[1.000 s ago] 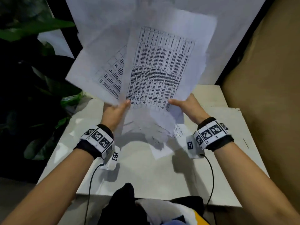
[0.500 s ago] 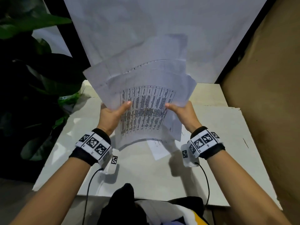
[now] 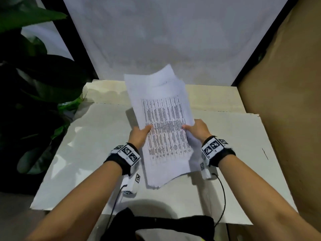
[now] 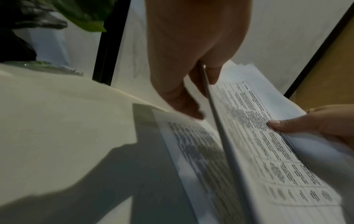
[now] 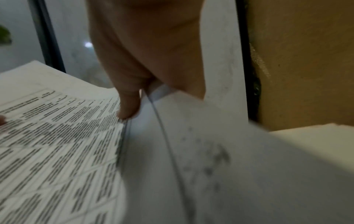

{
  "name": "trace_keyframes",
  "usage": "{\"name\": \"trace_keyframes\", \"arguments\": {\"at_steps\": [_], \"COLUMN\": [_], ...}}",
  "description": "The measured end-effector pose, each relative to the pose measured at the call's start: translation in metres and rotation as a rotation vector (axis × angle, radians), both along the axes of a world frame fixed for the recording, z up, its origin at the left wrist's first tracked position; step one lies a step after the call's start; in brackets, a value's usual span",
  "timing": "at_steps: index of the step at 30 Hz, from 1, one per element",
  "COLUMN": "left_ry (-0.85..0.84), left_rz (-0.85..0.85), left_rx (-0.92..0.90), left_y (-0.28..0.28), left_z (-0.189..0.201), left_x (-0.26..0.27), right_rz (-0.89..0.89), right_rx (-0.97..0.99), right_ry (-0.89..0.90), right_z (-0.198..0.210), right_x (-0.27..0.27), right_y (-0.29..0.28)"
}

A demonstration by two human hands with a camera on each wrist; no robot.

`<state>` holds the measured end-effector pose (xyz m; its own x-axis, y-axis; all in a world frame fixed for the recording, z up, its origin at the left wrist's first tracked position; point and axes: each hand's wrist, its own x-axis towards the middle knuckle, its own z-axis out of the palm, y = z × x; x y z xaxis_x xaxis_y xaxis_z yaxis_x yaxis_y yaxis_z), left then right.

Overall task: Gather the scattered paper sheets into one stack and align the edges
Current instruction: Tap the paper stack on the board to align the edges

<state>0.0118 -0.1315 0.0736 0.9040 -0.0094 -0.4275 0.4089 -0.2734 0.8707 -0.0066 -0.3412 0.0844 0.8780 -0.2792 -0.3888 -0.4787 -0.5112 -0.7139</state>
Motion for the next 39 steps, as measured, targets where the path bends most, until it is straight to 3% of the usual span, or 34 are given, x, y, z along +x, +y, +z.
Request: {"name": "trace_keyframes", "arguments": {"at_steps": [4, 7, 11, 16, 21, 25, 28, 33, 36, 39], "left_ry": [0.21, 0.262, 0.261, 0.237, 0.255, 0.064, -0.151, -0.368, -0.421, -0.538], "left_rz": [-0.17, -0.134, -0.045, -0.061, -0.135, -0.142, -0.171, -0.18, -0.101, -0.017], "left_rx": [0.125, 0.11, 0.008, -0.011, 0.022, 0.043, 0.063, -0.171, -0.358, -0.289], "left_y": [-0.008, -0.012, -0.014, -0.01, -0.013, -0.01, -0.005, 0.009, 0.021, 0.025], "left_z": [-0.042, -0.058, -0.064, -0.079, -0.069, -0.061, -0.044, 0.016, 0.045, 0.067], "left_x": [-0.002, -0.009, -0.005, 0.001, -0.005, -0.013, -0.017, -0.024, -0.025, -0.026], "right_rz": [0.175, 0.224, 0.194, 0.088, 0.041, 0.008, -0.076, -0.192, -0.167, -0.106], "right_rx": [-0.311, -0.462, -0.474, -0.267, -0.201, 0.056, 0.301, 0.584, 0.655, 0.599], "right_ry": [0.275, 0.45, 0.453, 0.31, 0.365, 0.244, 0.22, 0.031, -0.082, -0.255], "right_z": [-0.029, -0.053, -0.072, -0.074, -0.075, -0.092, -0.07, -0.042, -0.012, 0.026], "right_x": [0.01, 0.015, 0.026, 0.031, 0.022, 0.018, 0.003, -0.006, -0.006, -0.011], "right_y": [-0.019, -0.019, -0.019, -0.017, -0.011, -0.015, -0.011, -0.013, -0.011, -0.003]}}
